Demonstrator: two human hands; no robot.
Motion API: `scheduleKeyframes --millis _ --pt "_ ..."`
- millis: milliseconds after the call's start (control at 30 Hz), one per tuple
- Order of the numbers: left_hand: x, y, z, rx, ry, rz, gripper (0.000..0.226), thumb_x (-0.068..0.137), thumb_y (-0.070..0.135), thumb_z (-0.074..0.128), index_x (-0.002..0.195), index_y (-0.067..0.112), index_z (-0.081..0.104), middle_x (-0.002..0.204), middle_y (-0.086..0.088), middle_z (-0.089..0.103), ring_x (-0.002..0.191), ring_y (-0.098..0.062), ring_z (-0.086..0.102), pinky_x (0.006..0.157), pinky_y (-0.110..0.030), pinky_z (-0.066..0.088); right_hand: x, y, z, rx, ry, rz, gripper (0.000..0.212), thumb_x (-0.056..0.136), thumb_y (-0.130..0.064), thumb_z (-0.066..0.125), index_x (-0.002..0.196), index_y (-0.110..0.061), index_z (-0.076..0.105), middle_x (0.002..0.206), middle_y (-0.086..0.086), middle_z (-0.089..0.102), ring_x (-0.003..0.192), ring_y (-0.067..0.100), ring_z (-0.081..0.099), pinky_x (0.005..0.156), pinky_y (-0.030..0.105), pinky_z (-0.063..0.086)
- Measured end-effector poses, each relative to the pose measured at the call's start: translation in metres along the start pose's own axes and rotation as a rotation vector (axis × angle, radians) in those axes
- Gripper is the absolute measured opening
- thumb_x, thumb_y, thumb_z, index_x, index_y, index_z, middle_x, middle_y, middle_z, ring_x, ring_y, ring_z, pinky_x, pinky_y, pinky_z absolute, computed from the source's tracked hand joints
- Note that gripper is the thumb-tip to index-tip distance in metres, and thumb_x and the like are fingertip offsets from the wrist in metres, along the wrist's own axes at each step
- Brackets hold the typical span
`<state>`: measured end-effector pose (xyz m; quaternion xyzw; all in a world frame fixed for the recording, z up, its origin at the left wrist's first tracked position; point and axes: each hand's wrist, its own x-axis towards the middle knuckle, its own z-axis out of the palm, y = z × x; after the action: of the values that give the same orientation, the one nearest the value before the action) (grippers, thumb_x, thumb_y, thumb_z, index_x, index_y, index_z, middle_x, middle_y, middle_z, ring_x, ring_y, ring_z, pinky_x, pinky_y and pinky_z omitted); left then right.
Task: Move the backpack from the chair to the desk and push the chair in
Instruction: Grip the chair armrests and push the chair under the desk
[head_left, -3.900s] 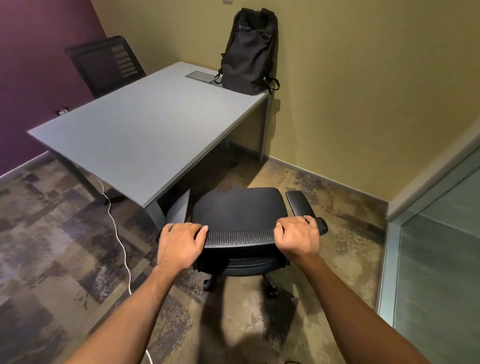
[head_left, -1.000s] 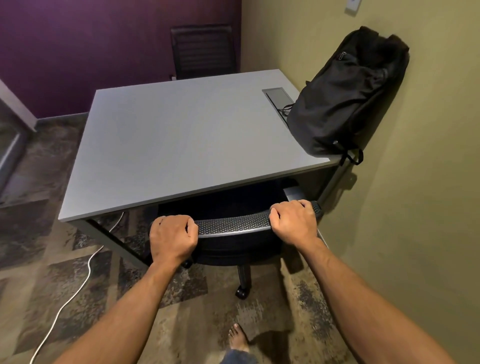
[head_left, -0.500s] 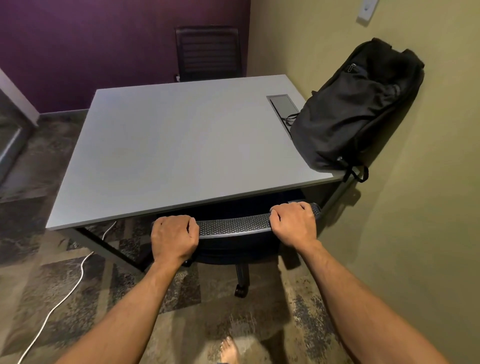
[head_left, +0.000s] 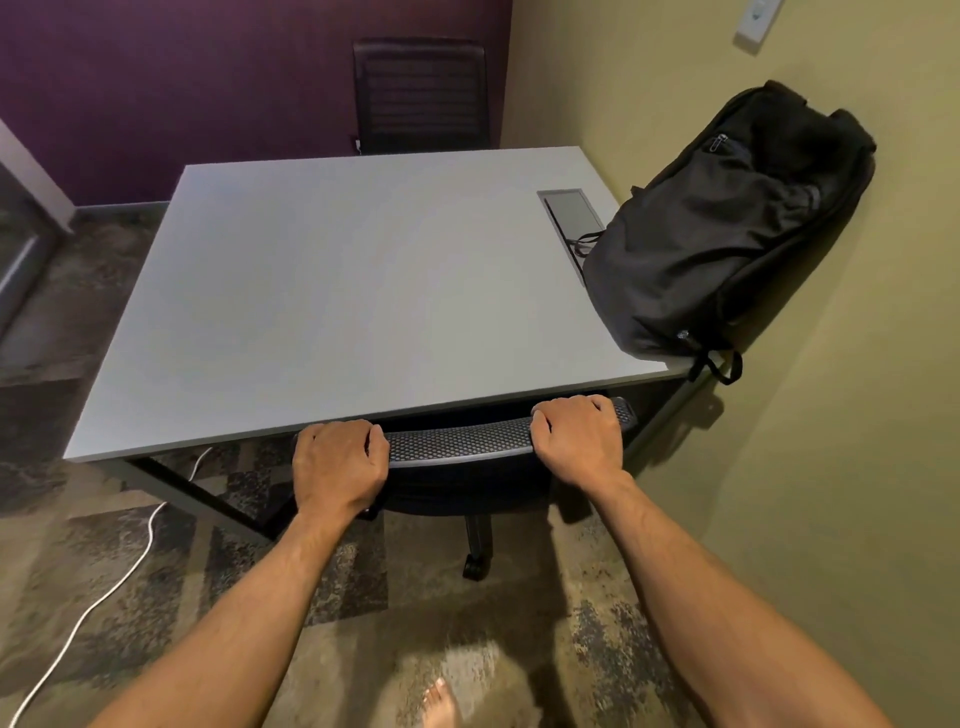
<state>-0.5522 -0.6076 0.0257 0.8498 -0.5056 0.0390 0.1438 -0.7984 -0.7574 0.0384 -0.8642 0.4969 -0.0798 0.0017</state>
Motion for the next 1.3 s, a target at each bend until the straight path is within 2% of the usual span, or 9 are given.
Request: scheduleKeyframes --millis 200,300,467,667,867,1167,1300 --pt "-0.001 0.008 -0.001 0.004 0.0 -0.027 0.043 0.093 0.033 0.032 0.051 0.024 0.034 0.052 0.008 0.04 0.053 -0.017 0.038 0.066 -0.036 0.034 0.011 0.008 -0.002 0.01 -0.027 -0.061 0.047 0.092 -0.039 0.03 0.084 -0.022 0.073 0.082 -0.005 0.072 0.081 0.017 0.063 0.091 0.039 0.041" --pt "-0.003 0.019 -0.001 0.005 0.021 -0.049 0.043 0.091 0.032 0.034 0.049 0.023 0.035 0.049 0.01 0.036 0.051 -0.017 0.035 0.063 -0.034 0.029 0.015 0.018 -0.005 0.013 -0.029 -0.1 0.046 0.092 -0.038 0.031 0.079 -0.021 0.071 0.078 -0.003 0.071 0.078 0.019 0.062 0.09 0.04 0.042" --pt "-0.004 0.036 0.001 0.01 0.013 -0.09 0.041 0.089 0.03 0.034 0.049 0.022 0.037 0.049 0.008 0.041 0.051 -0.018 0.039 0.067 -0.038 0.04 0.022 0.034 -0.006 0.021 -0.031 -0.128 0.045 0.094 -0.039 0.031 0.064 -0.021 0.06 0.064 -0.005 0.061 0.065 0.015 0.056 0.086 0.04 0.044" --pt "0.005 0.032 -0.001 0.017 0.015 -0.106 0.041 0.09 0.029 0.033 0.051 0.02 0.041 0.053 0.006 0.046 0.056 -0.019 0.043 0.071 -0.038 0.04 0.029 0.029 -0.004 0.06 -0.024 -0.15 0.045 0.093 -0.037 0.032 0.06 -0.02 0.058 0.061 -0.004 0.059 0.063 0.017 0.054 0.081 0.038 0.042" --pt "0.006 0.026 -0.002 0.001 0.016 -0.087 0.041 0.09 0.03 0.032 0.051 0.021 0.037 0.052 0.007 0.041 0.056 -0.02 0.042 0.071 -0.038 0.038 0.03 0.023 -0.003 0.061 -0.027 -0.168 0.043 0.092 -0.035 0.033 0.06 -0.019 0.056 0.061 -0.003 0.058 0.062 0.019 0.054 0.077 0.039 0.044" --pt "-0.011 0.015 -0.001 0.033 -0.001 -0.033 0.041 0.092 0.031 0.032 0.052 0.022 0.035 0.053 0.006 0.042 0.053 -0.019 0.039 0.065 -0.038 0.039 0.005 0.018 0.002 0.036 -0.023 -0.167 0.043 0.096 -0.038 0.033 0.073 -0.023 0.065 0.074 -0.008 0.067 0.074 0.014 0.06 0.085 0.038 0.042" --pt "-0.007 0.011 -0.001 0.021 -0.01 -0.041 0.041 0.091 0.032 0.033 0.051 0.023 0.034 0.051 0.007 0.042 0.051 -0.018 0.04 0.065 -0.036 0.035 0.01 0.012 -0.001 0.031 -0.017 -0.164 0.041 0.095 -0.036 0.033 0.065 -0.023 0.058 0.068 -0.007 0.063 0.068 0.014 0.056 0.082 0.038 0.042"
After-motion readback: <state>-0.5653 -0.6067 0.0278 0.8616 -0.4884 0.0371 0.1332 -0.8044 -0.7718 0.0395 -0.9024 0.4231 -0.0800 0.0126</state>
